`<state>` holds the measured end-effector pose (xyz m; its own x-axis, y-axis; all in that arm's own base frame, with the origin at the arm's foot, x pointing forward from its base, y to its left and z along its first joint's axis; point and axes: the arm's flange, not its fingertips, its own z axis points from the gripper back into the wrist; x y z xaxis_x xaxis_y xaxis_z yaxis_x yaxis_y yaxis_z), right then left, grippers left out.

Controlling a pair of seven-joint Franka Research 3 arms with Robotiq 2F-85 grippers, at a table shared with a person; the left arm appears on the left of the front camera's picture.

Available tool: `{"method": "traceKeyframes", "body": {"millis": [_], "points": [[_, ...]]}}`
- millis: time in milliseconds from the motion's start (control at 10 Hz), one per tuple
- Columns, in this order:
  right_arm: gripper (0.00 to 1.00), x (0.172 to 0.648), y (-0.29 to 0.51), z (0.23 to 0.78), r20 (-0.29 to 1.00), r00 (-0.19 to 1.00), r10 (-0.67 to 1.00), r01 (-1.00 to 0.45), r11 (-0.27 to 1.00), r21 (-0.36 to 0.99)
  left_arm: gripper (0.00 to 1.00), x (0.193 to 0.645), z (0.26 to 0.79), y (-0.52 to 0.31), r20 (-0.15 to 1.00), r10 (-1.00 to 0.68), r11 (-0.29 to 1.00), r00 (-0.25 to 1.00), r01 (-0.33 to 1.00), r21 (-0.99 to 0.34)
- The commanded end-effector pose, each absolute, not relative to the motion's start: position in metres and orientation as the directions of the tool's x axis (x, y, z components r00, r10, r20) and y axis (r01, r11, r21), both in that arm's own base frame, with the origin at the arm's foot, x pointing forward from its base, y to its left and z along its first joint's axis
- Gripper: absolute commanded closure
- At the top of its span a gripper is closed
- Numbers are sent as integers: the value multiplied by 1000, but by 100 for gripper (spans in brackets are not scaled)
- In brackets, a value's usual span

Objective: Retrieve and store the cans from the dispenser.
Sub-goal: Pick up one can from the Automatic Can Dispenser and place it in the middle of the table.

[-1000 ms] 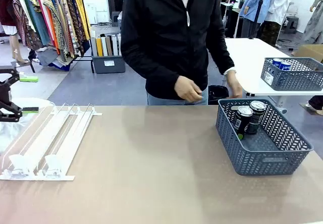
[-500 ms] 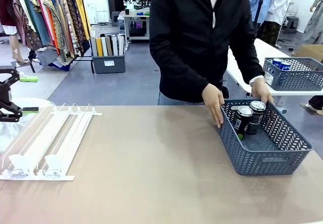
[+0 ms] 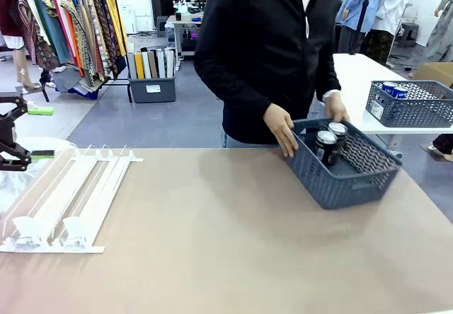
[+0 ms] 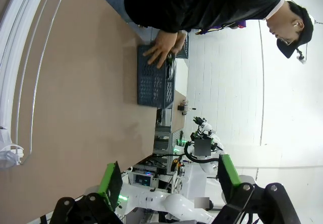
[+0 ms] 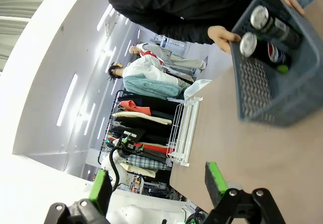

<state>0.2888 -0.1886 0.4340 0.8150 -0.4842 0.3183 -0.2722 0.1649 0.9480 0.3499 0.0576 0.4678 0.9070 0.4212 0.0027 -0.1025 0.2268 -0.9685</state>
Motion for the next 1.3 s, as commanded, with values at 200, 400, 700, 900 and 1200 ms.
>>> {"method": "traceKeyframes", "body": {"millis": [200,400,700,900,1200], "points": [[0,289,-189,439,324,814,-482,-279,163,946,0,349,472,57,-10,427,218,904,-113,-969],[0,289,-189,439,324,814,-482,-279,163,946,0,349,472,57,-10,427,218,904,-113,-969],[0,289,-189,439,324,814,-482,-279,163,946,0,349,472,57,-10,427,218,904,-113,-969],[0,289,-189,439,324,814,-482,-279,163,946,0,349,472,57,-10,427,218,904,-113,-969],[0,289,-189,439,324,814,-482,-279,163,946,0,349,472,57,-10,427,218,904,-113,-969]]}}
